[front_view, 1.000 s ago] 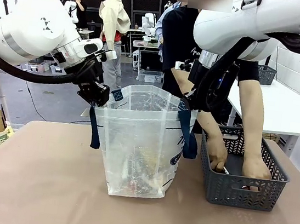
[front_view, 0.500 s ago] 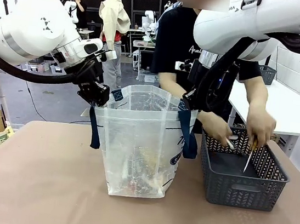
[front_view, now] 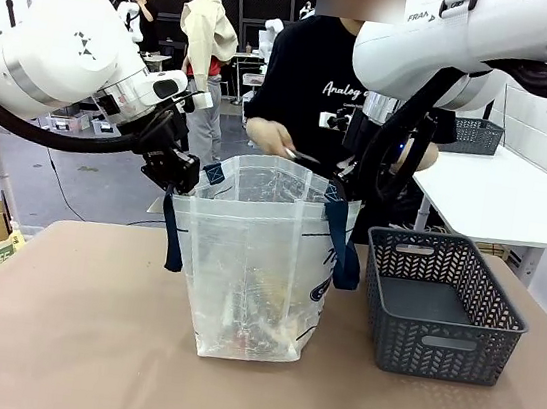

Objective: Transfer purchased items from the store into the shopping bag.
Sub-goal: Move the Reusable shopping bag to the right side of the table.

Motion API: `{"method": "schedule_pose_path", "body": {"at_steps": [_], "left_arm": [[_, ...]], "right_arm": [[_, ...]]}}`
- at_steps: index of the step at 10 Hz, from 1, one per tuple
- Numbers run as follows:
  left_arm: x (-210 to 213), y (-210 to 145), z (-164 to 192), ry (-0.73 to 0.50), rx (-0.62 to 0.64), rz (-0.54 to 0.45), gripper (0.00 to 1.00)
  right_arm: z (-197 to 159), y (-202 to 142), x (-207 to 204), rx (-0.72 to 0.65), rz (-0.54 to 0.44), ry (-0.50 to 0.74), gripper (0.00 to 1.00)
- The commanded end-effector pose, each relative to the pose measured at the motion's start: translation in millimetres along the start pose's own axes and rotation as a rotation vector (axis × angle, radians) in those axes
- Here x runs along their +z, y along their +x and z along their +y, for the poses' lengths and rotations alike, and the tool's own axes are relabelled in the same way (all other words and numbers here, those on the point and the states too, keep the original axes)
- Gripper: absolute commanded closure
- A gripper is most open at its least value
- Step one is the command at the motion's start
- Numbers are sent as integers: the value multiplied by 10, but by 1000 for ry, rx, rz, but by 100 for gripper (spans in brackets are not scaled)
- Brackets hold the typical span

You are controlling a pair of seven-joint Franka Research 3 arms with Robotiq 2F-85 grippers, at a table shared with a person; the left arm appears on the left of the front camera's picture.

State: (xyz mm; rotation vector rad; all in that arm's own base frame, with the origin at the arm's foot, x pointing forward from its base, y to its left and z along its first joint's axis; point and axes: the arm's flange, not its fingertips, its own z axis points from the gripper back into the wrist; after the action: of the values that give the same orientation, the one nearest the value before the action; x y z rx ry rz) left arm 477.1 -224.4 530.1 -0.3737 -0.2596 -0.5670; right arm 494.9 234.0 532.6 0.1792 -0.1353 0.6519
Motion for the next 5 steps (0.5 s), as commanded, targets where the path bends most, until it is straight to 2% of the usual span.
{"method": "schedule_pose_path", "body": {"at_steps": [1, 5], "left_arm": [[14, 6, 2, 7, 1, -5, 100], [14, 6, 2, 7, 1, -5, 100]], "right_arm": [[-9, -4, -3, -2, 1, 0, 100], [-9, -4, -3, -2, 1, 0, 100]]}}
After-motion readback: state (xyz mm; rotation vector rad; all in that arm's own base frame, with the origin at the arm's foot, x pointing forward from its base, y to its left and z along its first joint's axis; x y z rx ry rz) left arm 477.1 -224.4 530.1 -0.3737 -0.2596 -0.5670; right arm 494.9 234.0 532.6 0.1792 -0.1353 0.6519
